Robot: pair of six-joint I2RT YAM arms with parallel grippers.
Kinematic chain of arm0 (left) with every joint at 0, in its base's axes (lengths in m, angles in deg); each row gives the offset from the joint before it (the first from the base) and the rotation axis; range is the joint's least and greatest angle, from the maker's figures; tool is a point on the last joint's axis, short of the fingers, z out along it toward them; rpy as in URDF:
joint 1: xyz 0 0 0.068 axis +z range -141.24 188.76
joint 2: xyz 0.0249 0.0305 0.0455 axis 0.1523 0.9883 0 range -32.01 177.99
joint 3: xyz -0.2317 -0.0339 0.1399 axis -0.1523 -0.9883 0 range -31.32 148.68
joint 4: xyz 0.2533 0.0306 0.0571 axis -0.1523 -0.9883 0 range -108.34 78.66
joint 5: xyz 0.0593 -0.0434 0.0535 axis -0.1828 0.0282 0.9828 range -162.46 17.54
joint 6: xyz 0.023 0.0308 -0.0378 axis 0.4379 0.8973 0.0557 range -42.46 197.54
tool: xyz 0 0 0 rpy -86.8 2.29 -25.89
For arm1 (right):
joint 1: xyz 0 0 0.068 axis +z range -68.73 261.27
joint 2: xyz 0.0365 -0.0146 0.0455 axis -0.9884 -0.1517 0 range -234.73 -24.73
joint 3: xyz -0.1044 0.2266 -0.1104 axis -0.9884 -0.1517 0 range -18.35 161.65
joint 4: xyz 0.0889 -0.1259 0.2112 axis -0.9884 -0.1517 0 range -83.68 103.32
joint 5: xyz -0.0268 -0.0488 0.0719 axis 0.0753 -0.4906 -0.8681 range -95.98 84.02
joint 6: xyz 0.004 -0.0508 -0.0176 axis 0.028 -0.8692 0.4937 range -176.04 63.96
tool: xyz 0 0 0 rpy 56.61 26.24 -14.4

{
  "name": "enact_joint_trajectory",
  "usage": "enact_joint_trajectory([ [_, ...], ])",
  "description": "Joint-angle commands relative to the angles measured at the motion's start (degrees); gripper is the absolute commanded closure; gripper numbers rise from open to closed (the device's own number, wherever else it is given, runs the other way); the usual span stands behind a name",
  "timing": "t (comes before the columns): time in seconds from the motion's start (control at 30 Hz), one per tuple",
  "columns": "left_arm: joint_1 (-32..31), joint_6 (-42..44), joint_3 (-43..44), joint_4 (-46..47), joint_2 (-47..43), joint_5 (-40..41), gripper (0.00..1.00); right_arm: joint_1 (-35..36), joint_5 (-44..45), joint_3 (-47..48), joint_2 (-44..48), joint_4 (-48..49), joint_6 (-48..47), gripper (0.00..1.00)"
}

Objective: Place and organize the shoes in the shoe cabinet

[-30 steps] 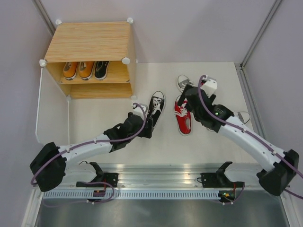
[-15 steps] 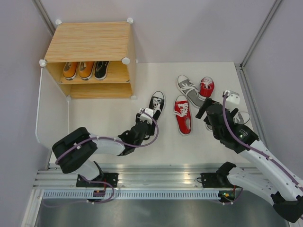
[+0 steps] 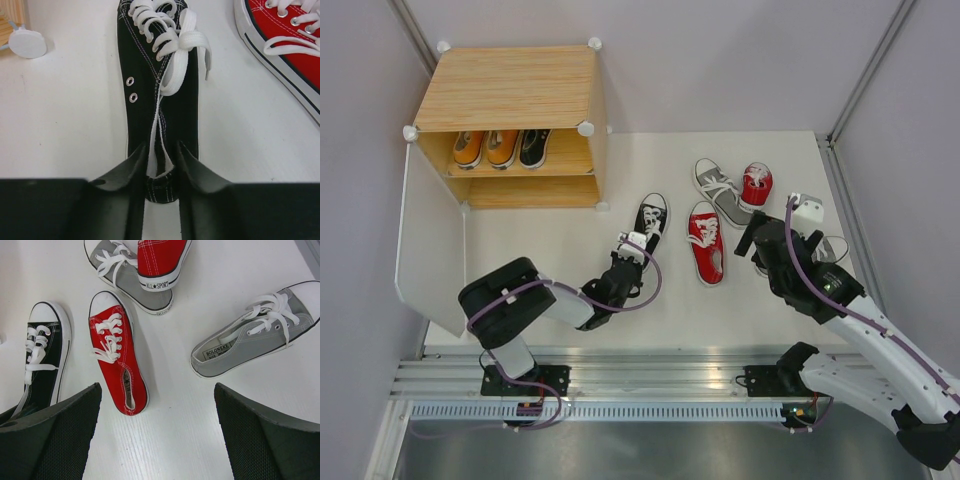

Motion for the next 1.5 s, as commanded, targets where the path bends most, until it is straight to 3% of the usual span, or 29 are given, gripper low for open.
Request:
enact_joint_trajectory([
  [0.0,-0.2,-0.5,0.7,2.1,1.8,0.2,0.74,-0.1,0.6,0.0,0.3,-0.4,-1.1,0.04],
  [0.13,-0.3,-1.5,0.2,0.0,-1.1,0.3,0.97,-0.2,0.7,-0.3,0.7,-0.6,-1.1,0.04],
  [0.87,2.0,-3.2,-2.6,-18.4,-37.9,6.4,0.98,-0.2,-0.1,-0.4,1.8,1.8,-3.5,0.04],
  [1.27,4.3,-11.0,-3.4,-47.4,-59.4,14.0,0.98,-0.2,0.3,0.0,2.9,2.6,-4.7,0.04],
  [1.47,4.4,-12.0,-2.0,-55.5,-67.4,17.4,0.98,-0.3,-0.2,-0.1,2.9,3.4,-5.2,0.04],
])
